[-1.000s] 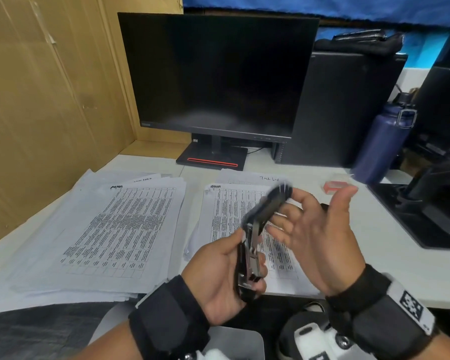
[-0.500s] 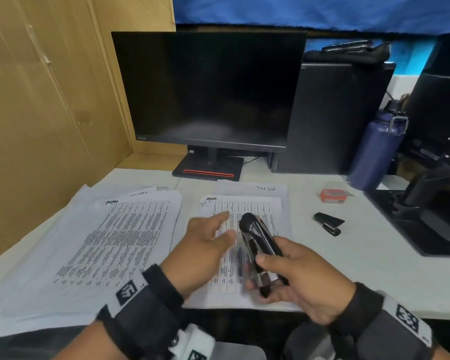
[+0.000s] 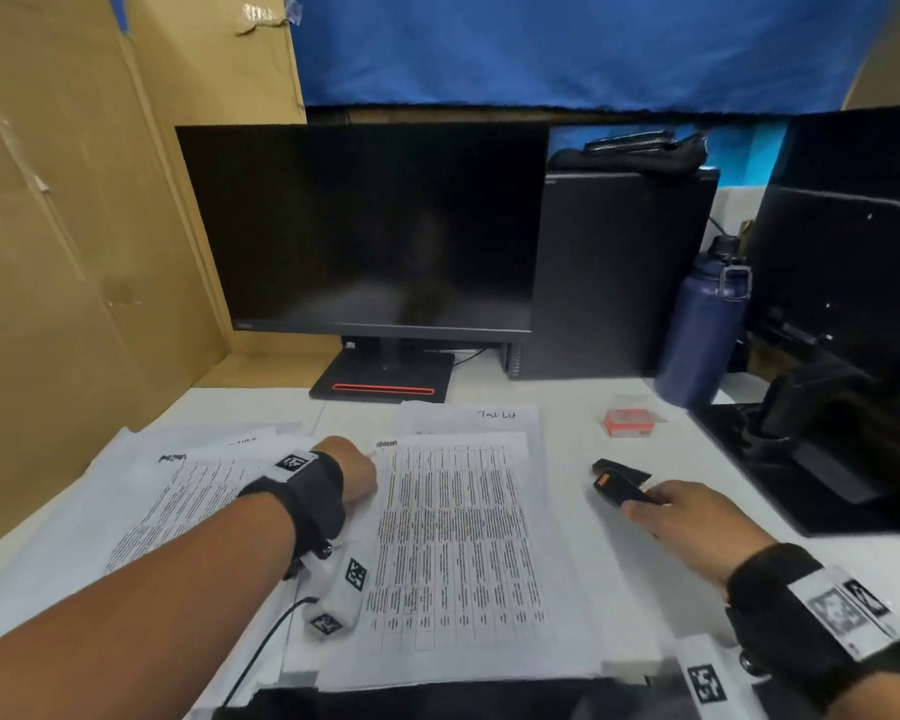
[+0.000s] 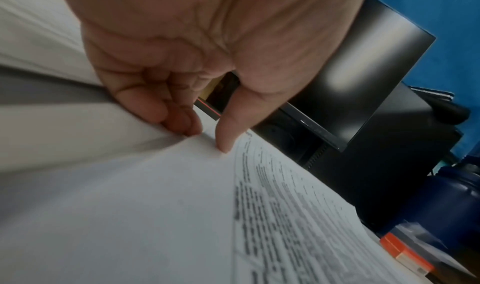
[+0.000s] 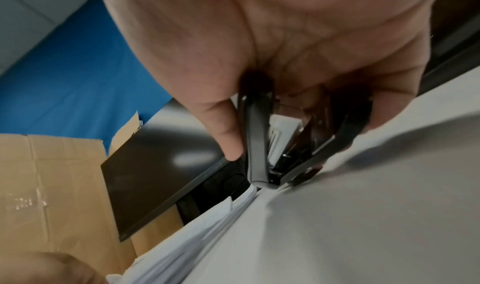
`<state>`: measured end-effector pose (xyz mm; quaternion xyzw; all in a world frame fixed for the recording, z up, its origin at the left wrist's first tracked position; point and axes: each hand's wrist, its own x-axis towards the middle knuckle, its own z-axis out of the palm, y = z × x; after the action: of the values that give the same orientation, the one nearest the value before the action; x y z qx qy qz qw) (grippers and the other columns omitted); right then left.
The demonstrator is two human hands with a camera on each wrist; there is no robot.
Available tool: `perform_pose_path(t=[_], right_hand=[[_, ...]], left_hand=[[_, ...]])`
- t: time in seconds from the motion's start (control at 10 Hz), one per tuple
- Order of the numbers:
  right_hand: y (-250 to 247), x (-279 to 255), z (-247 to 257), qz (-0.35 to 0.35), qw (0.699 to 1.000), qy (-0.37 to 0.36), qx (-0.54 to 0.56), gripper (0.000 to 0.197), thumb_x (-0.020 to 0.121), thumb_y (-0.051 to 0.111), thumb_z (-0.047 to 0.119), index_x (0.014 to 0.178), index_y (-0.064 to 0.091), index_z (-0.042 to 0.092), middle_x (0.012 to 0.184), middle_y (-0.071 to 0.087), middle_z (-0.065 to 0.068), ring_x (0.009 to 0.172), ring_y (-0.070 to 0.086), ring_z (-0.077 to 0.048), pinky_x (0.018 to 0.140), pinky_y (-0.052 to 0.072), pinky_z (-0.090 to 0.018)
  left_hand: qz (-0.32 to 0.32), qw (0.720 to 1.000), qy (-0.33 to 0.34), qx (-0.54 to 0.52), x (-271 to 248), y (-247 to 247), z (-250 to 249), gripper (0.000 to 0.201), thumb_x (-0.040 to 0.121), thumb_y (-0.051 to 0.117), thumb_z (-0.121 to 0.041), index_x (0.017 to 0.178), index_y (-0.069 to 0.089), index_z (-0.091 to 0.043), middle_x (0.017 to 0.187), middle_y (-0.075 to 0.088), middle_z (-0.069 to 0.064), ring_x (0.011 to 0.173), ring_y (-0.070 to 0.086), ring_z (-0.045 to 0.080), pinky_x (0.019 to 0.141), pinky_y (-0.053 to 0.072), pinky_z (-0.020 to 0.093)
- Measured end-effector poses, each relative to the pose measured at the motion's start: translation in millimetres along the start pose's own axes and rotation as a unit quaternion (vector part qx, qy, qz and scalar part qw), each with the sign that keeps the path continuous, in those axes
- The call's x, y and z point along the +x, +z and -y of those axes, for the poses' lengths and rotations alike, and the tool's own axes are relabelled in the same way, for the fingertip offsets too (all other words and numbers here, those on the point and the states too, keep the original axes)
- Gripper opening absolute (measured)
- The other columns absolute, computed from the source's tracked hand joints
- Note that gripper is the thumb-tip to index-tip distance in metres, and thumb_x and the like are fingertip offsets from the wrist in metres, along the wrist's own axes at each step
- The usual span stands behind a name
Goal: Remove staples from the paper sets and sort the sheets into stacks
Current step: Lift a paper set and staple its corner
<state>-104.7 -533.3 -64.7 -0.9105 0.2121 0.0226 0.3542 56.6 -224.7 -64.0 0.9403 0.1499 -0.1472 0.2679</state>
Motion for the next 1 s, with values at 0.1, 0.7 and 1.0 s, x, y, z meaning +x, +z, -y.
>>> perform_pose_path(t=[0.1,0.7,1.0], right_hand=[[-2,8,-8,-0.020,0.999,0.008,-0.036,0.034,0.096,0.058,0.033,0.071,0.064,0.010,0.067,0.065,-0.008,0.066,0.061,-0.025,0.060,0.039,-0.032],[17,-56,77,-0.022,0.940,-0.182,0.289,0.053,0.093,0.065,0.007,0.136,0.046,0.030,0.114,0.067,0.025,0.113,0.063,-0.001,0.093,0.047,-0.022],[42,-68,97,-0.169,0.896,-0.281,0.299,0.030,0.097,0.056,0.007,0.109,0.064,0.034,0.100,0.068,0.026,0.094,0.059,0.020,0.072,0.041,0.005]], left_hand=[[-0.021,1.000,0.002,-0.022,-15,-2,-8,0.036,0.100,0.057,-0.020,0.130,0.064,0.000,0.132,0.066,0.017,0.102,0.063,0.025,0.070,0.051,0.026],[0.100,0.804,0.246,-0.532,-124,-61,15,0.022,0.104,0.051,-0.010,0.121,0.064,-0.011,0.112,0.078,0.012,0.102,0.076,0.033,0.090,0.059,0.055],[-0.095,0.831,0.358,-0.414,-162,-37,10,0.019,0.107,0.045,-0.027,0.120,0.056,-0.034,0.117,0.072,-0.010,0.107,0.070,0.015,0.093,0.058,0.050]])
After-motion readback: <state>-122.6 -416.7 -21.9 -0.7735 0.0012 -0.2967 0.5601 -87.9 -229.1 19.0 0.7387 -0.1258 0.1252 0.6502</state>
